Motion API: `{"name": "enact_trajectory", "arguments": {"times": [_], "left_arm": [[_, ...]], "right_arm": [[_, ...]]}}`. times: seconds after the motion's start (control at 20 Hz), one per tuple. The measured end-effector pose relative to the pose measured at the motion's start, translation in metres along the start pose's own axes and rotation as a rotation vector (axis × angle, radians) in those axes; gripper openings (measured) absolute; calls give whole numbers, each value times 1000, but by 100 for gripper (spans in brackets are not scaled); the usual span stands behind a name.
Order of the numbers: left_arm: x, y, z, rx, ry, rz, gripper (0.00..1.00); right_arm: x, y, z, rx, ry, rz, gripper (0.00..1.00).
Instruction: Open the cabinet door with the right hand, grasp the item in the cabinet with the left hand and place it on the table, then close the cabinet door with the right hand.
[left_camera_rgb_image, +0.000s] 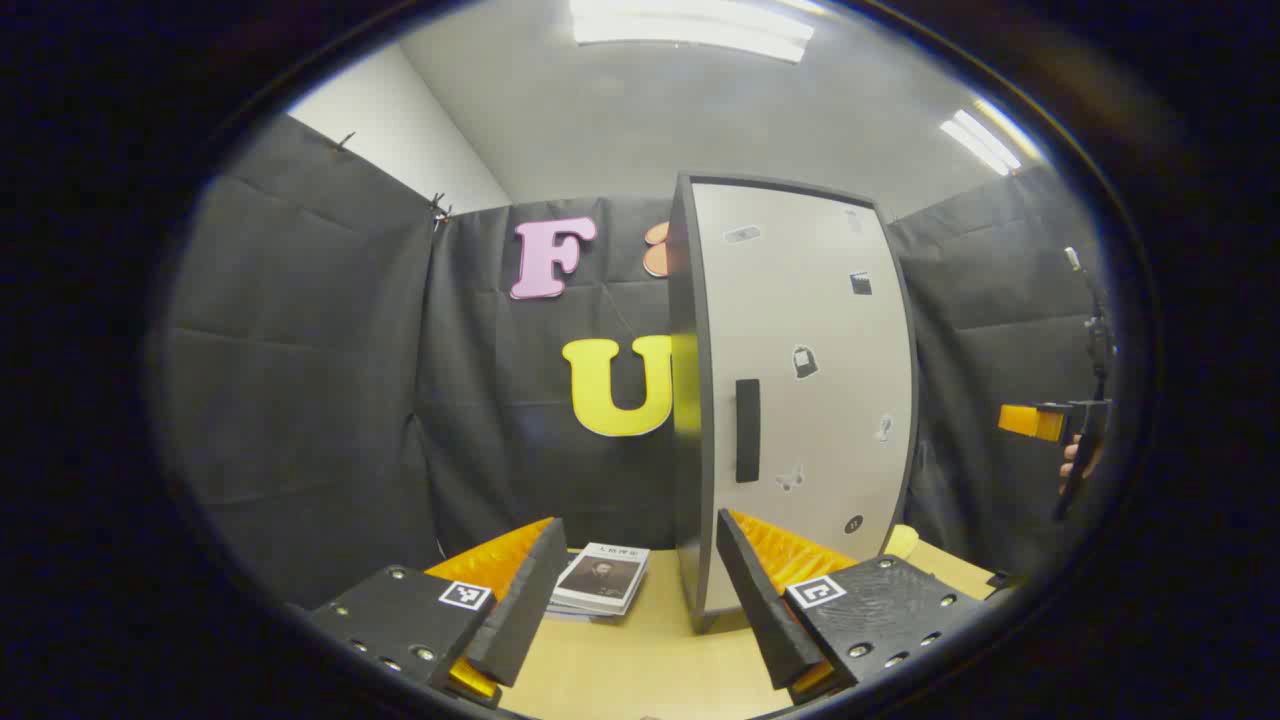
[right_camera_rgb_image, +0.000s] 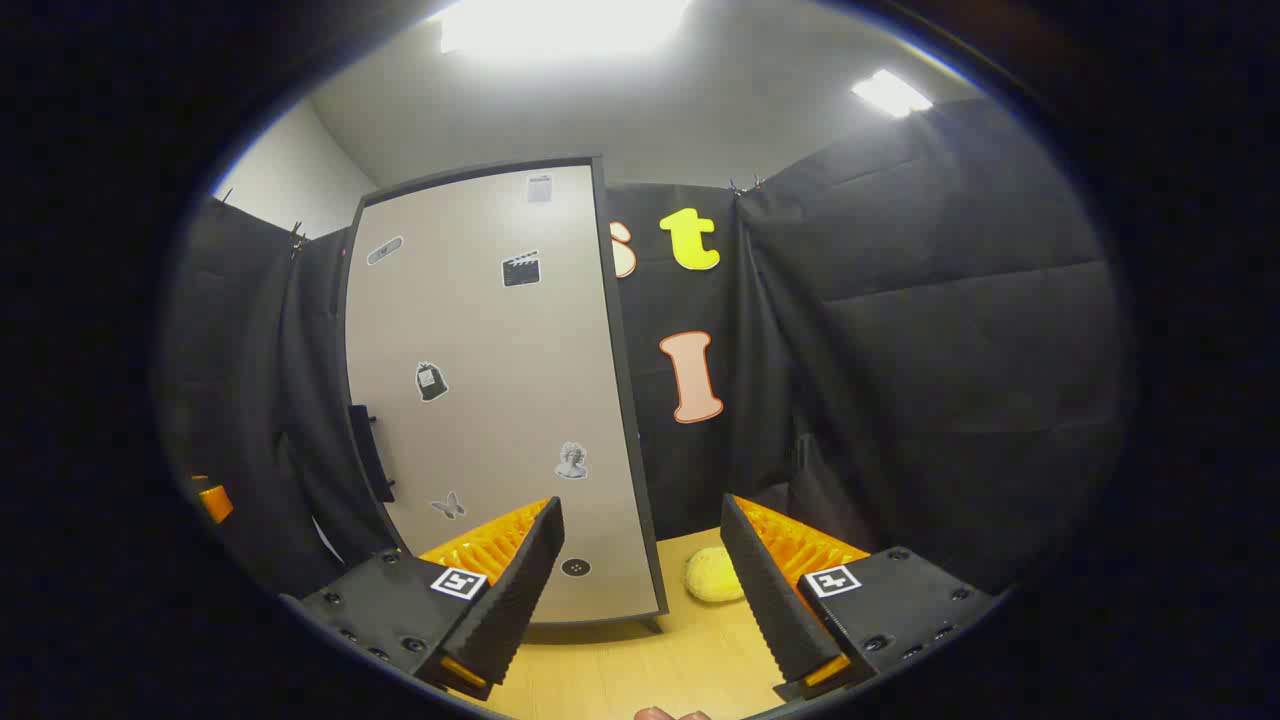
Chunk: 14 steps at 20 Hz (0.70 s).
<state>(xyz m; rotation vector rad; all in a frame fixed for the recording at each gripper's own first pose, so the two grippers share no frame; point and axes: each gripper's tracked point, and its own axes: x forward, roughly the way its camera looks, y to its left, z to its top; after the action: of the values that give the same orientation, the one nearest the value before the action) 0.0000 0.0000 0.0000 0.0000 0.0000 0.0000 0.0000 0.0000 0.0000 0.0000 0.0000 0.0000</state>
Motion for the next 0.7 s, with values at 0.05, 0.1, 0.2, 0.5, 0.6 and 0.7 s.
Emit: {"name": "enact_trajectory", "arguments": {"times": [0.05,0.1,0.2,0.5,0.6,0.7], "left_arm": [[-2,-8,-1,-4,6,7,91],[-1,-17,-2,-15,13,12,91],[-5,-33,-8,-43,25,24,91],[-28,-49,-9,-139,4,167,91],[-39,-50,1,-175,-43,235,91],[-45,-49,-5,-201,-39,273,91]], "right_arm": [[3,-4,1,-6,-1,10,99],[7,-7,3,-9,-4,21,99],[15,-15,2,-10,3,51,99],[40,-46,-9,-52,34,150,100],[52,-49,-5,-77,-2,189,99],[60,-52,-8,-95,17,210,95]]}}
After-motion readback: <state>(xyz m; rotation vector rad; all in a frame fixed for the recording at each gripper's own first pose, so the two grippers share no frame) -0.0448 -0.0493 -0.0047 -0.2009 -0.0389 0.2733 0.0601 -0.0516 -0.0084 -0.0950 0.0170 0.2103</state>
